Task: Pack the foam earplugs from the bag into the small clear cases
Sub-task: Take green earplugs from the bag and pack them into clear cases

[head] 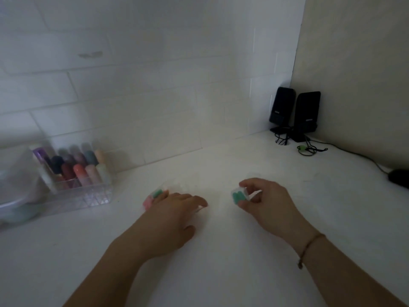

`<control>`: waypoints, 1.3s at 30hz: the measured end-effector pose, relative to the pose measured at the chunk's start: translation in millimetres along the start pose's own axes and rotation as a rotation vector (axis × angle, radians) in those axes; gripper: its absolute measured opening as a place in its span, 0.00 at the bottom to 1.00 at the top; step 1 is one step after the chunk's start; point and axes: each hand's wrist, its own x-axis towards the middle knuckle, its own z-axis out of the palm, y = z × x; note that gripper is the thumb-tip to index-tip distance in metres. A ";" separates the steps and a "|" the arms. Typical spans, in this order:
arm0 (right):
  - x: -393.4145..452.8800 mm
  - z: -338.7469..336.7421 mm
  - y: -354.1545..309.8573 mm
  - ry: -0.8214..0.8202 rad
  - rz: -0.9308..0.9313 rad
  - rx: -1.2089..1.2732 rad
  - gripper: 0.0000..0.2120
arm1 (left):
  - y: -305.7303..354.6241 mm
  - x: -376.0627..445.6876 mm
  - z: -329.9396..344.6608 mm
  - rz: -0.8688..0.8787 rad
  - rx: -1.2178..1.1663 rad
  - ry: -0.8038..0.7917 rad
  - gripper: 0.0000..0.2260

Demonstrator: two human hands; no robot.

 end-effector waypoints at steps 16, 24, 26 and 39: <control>13.3 -35.4 9.6 0.119 0.029 -0.727 0.24 | 32.2 9.2 3.7 0.014 -0.112 0.085 0.11; 14.1 -32.3 15.2 0.058 -0.010 -0.721 0.19 | 51.7 39.0 -9.4 0.111 -0.278 0.131 0.14; 10.7 -37.8 5.6 0.174 -0.208 -0.545 0.19 | 54.2 48.2 -12.4 -0.018 -0.565 0.272 0.09; -15.1 -30.7 -40.2 0.241 -0.716 -0.274 0.13 | 51.5 42.5 -0.3 -0.084 -1.844 -0.028 0.18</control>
